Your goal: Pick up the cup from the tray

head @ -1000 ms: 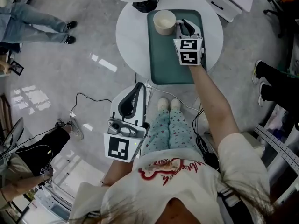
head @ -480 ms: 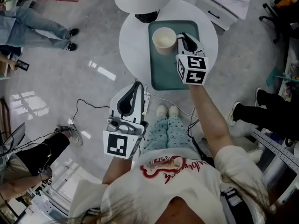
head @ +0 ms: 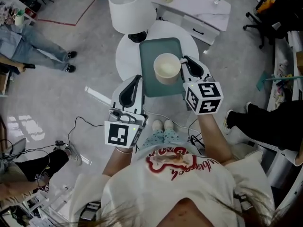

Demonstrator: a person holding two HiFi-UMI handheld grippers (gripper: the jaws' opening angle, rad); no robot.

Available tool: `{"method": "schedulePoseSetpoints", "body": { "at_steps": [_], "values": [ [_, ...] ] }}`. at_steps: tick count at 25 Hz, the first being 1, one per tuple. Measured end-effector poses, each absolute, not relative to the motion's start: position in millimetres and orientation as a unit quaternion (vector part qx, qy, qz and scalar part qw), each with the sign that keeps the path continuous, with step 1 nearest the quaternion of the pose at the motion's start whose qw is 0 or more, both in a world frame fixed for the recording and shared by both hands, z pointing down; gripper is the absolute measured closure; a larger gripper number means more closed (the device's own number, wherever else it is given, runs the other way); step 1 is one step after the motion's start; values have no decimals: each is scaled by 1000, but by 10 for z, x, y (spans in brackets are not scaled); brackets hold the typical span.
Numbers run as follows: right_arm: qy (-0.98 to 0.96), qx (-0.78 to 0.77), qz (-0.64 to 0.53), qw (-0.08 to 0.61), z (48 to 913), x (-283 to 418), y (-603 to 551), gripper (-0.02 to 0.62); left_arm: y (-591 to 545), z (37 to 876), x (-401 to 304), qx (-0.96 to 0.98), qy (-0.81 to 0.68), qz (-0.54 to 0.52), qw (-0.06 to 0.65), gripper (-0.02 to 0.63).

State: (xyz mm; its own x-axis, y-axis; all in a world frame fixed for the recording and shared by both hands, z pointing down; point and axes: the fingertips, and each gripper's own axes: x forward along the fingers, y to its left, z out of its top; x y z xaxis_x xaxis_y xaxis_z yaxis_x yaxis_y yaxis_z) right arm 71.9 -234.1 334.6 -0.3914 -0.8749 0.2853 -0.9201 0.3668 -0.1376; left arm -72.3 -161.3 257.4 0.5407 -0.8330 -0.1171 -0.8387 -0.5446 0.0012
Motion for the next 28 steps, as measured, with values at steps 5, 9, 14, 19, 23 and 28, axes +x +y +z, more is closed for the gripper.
{"method": "schedulePoseSetpoints", "body": {
  "at_steps": [5, 9, 14, 19, 23, 28],
  "values": [
    [-820, 552, 140, 58, 3040, 869, -2169, 548, -1684, 2440, -580, -881, 469, 60, 30, 594],
    [-827, 544, 140, 36, 2867, 928, -2048, 548, -1624, 2342, -482, -879, 471, 59, 37, 594],
    [-836, 534, 123, 10, 2672, 977, -1815, 548, -1373, 2389, -438, -870, 488, 53, 35, 594],
    [-840, 529, 118, -8, 2570, 1004, -1642, 548, -1144, 2335, -456, -863, 498, 66, 45, 594],
    [-840, 531, 109, -12, 2571, 986, -1358, 548, -862, 2315, -472, -867, 490, 75, 54, 594],
    [-837, 535, 115, -26, 2534, 823, -676, 548, -206, 2349, -633, -874, 478, 70, 56, 594]
  ]
}}
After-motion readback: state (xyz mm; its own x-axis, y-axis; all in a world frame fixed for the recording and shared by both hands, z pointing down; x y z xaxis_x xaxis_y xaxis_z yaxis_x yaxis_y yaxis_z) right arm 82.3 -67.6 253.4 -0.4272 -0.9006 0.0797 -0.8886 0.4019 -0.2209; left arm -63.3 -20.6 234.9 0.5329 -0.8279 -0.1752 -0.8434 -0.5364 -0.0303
